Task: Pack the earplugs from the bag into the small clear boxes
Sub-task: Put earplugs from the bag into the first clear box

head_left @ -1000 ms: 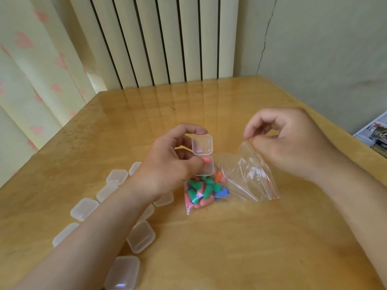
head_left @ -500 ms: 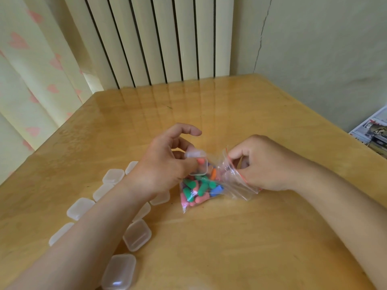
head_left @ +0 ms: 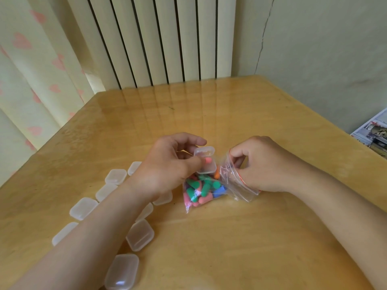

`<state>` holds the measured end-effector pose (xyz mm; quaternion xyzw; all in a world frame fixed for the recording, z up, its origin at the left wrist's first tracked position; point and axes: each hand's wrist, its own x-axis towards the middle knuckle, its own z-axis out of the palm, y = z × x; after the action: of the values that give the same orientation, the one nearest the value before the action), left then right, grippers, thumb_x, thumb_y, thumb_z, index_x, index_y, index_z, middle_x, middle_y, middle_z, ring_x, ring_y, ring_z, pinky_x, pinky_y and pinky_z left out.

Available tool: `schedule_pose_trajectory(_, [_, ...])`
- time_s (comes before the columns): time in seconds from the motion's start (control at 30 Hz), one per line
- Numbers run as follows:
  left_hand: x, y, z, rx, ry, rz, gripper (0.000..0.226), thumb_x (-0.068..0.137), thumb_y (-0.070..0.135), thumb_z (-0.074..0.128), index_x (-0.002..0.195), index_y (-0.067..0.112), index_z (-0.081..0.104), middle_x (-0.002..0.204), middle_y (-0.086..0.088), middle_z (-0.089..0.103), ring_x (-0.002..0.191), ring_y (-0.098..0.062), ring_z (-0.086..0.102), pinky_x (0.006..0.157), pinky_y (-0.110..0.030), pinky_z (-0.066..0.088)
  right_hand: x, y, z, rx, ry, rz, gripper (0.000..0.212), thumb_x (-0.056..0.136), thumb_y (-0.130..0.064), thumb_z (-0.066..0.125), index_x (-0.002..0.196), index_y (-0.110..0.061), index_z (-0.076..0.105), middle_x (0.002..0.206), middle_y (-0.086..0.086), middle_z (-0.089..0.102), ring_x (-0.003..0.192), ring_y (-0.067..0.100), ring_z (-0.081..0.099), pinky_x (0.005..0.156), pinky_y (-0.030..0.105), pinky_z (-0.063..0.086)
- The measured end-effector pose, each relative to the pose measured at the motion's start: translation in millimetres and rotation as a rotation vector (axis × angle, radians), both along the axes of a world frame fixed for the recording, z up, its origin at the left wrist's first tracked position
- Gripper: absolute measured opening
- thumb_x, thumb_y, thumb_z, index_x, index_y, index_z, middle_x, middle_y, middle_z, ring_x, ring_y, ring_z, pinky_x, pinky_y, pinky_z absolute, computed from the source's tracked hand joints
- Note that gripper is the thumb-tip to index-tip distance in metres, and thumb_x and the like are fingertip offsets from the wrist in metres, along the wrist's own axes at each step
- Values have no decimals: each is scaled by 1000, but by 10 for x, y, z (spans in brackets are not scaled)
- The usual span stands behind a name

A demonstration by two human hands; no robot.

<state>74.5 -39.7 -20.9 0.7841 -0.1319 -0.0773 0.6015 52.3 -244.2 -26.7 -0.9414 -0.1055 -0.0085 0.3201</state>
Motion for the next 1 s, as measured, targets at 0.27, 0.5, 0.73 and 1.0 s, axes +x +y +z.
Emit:
schedule_pose_trajectory(0.27, [16, 16, -5, 0, -25, 24, 22, 88, 4, 71, 108, 14, 69, 106, -16, 70, 83, -29, 73, 68, -28, 61, 4, -134, 124, 199, 74, -13, 15, 82, -9, 74, 75, -21, 77, 66, 0, 73, 54, 9, 61, 51, 27, 48])
schedule_pose_trajectory(0.5, [43, 27, -25, -43, -89, 103, 25, 86, 6, 73, 107, 19, 69, 104, -18, 69, 74, -14, 70, 71, -33, 59, -24, -225, 277, 362, 16, -52, 18, 78, 2, 75, 70, -13, 70, 61, 8, 64, 46, 13, 51, 42, 24, 43])
schedule_pose_trajectory(0.73, [15, 19, 0, -48, -79, 80, 12, 87, 2, 72, 97, 8, 71, 93, -11, 74, 71, -5, 72, 60, -17, 52, -30, -239, 309, 420, -35, -73, 27, 81, 11, 68, 67, -12, 65, 63, 4, 66, 47, 15, 58, 50, 32, 47])
schedule_pose_trajectory(1.0, [3, 12, 6, -39, -71, 60, 9, 87, 4, 72, 95, 7, 72, 95, -11, 74, 74, -11, 74, 67, -24, 60, -16, -223, 258, 500, -143, 1, 21, 76, 0, 81, 69, -12, 64, 64, 9, 64, 53, 18, 55, 54, 29, 42])
